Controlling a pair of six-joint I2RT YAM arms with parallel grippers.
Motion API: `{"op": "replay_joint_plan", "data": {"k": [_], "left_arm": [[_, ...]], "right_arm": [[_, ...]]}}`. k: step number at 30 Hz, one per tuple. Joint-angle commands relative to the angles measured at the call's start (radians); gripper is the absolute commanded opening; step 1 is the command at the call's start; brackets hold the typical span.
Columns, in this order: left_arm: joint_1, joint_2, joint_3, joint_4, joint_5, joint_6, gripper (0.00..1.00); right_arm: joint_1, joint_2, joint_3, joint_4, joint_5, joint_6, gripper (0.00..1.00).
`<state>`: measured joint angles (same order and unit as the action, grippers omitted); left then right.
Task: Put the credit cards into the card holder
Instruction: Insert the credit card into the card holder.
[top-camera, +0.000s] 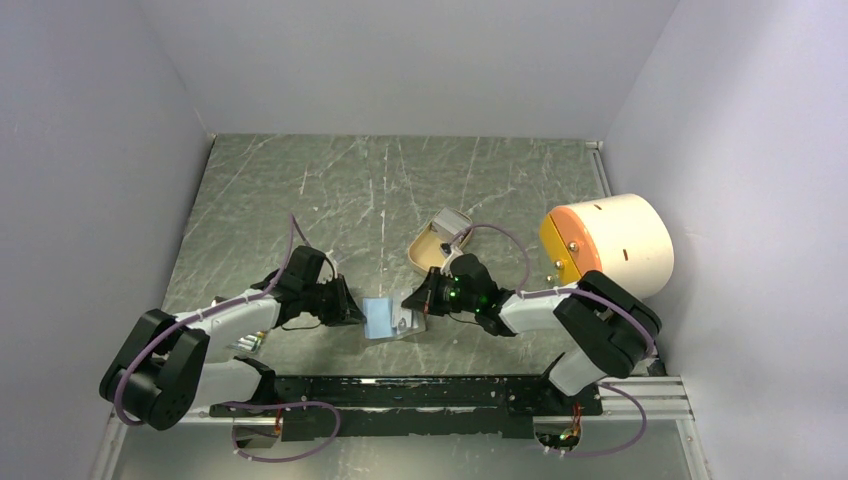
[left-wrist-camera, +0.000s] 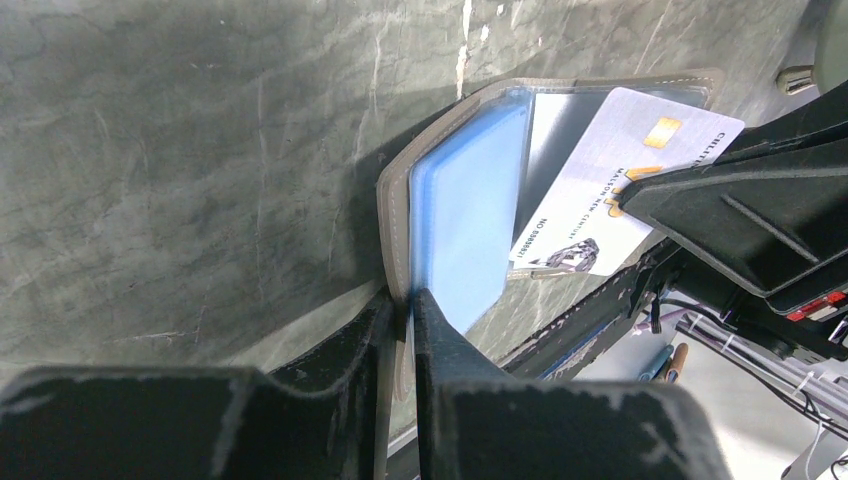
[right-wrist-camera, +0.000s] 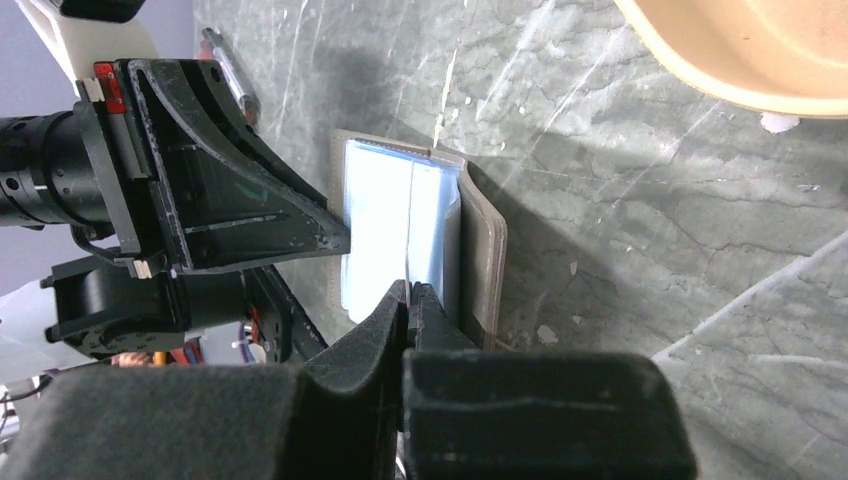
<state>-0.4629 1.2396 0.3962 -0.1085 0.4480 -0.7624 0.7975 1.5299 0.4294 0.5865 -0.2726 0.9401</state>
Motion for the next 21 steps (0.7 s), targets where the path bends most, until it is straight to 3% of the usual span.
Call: {"op": "replay_joint_plan", "data": {"k": [1, 21], "left_arm": [[-0.008, 0.008, -0.009, 0.011, 0.006, 0.018, 0.16], [-0.008, 0.007, -0.006, 0.008, 0.009, 0.018, 0.15]], "right_arm": [[-0.007, 0.019, -0.006, 0.051, -0.014, 0.013, 0.00], [-0.007, 0.046, -0.008, 0.036, -0.037, 0.016, 0.03]]}}
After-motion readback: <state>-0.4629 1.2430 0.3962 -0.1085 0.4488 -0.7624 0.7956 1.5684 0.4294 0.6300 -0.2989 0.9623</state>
